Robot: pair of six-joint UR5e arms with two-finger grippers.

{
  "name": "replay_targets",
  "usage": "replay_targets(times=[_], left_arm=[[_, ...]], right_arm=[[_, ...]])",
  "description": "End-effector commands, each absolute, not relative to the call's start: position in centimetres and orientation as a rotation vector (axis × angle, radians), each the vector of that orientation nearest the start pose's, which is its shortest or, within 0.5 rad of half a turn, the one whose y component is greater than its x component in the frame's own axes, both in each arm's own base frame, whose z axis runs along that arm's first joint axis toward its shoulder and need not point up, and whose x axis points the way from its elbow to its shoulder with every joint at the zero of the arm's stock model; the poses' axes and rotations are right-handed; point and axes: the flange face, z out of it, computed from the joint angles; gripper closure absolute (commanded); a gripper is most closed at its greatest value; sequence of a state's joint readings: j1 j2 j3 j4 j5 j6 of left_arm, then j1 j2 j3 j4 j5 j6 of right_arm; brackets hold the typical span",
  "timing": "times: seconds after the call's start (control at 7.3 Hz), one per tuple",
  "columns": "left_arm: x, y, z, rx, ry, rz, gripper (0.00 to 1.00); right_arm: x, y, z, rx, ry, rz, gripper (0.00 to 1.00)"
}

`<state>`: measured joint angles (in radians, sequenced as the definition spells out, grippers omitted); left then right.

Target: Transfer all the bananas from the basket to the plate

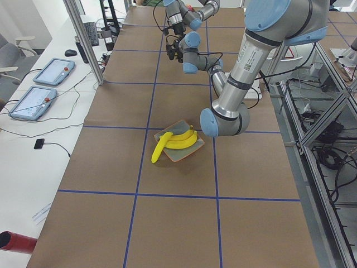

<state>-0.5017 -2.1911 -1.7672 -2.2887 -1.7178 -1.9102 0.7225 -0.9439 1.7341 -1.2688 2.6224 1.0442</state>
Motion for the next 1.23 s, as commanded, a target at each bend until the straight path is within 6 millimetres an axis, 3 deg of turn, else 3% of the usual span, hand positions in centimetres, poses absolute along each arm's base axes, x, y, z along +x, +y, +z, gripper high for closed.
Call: replay_targets(times=[0.0,0.14,0.41,0.55,0.68,1.1], left_arm=[[48.4,-40.1,12.8,0.007,1.559,-0.554,1.00],[48.4,-40.1,13.0,0.008,1.556,-0.554,1.00],[48.4,-40.3,14.1,0.012,1.534,-0.549,1.00],[48.0,-40.1,15.9,0.008,1.511,-0.550,1.00],[47.5,-39.5,17.4,-0.007,1.486,-0.485,1.00],[41.5,-36.9,24.6,0.026,1.400,-0.333,1.00]], right_arm=[[-42.6,-44.5,16.4,-0.191,-1.337,-0.389,0.00],[-41.4,-44.8,16.0,-0.199,-1.345,-0.364,0.00],[-35.3,-47.3,18.1,-0.259,-1.380,-0.328,0.00],[-32.3,-49.1,19.3,-0.246,-1.384,-0.285,0.00],[-30.7,-50.3,20.0,-0.239,-1.383,-0.253,0.00],[-30.4,-51.4,22.3,-0.192,-1.335,-0.178,0.00]])
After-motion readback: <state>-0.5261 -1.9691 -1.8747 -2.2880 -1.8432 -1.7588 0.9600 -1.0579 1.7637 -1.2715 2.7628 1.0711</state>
